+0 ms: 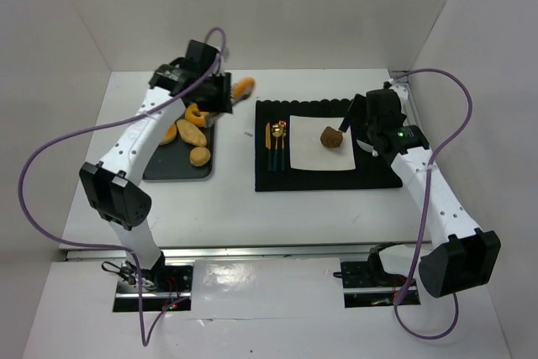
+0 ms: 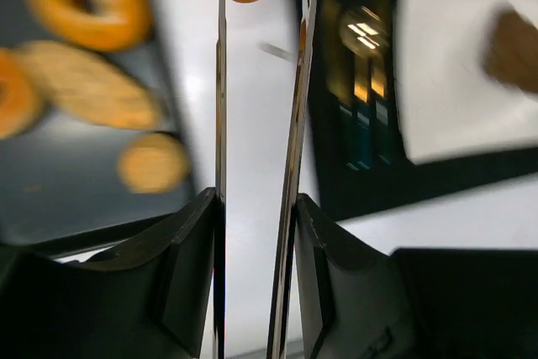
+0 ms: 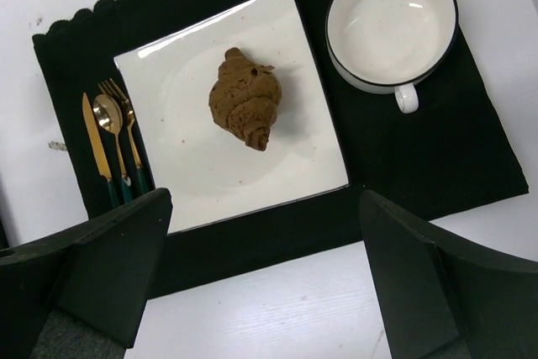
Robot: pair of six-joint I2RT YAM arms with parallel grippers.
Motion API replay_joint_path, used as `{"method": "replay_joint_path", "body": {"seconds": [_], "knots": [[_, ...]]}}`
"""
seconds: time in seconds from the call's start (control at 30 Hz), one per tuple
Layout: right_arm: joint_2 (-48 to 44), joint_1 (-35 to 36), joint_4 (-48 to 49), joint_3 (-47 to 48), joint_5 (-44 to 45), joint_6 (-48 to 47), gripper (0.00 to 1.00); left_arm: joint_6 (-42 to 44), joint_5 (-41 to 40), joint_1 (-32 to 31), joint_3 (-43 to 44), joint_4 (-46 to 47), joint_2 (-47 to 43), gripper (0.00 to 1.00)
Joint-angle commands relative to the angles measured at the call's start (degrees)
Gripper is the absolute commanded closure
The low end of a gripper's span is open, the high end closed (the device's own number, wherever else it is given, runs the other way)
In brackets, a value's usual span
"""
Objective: Place the bread
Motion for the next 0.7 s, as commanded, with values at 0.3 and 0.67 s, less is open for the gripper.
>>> {"method": "replay_joint_path", "body": {"seconds": [0.3,0.67], "knots": [[-4.0,-0.3,0.7,1.3,3.0,0.8,0.0,-11.1,24.0,-15.2,-7.5,19.0,7.4,0.67],[-5.2,-0.3,0.2,0.3,2.4,1.4,0.0,-12.9,26.4,-15.8,-10.7,22.8,13.3,0.37]]}}
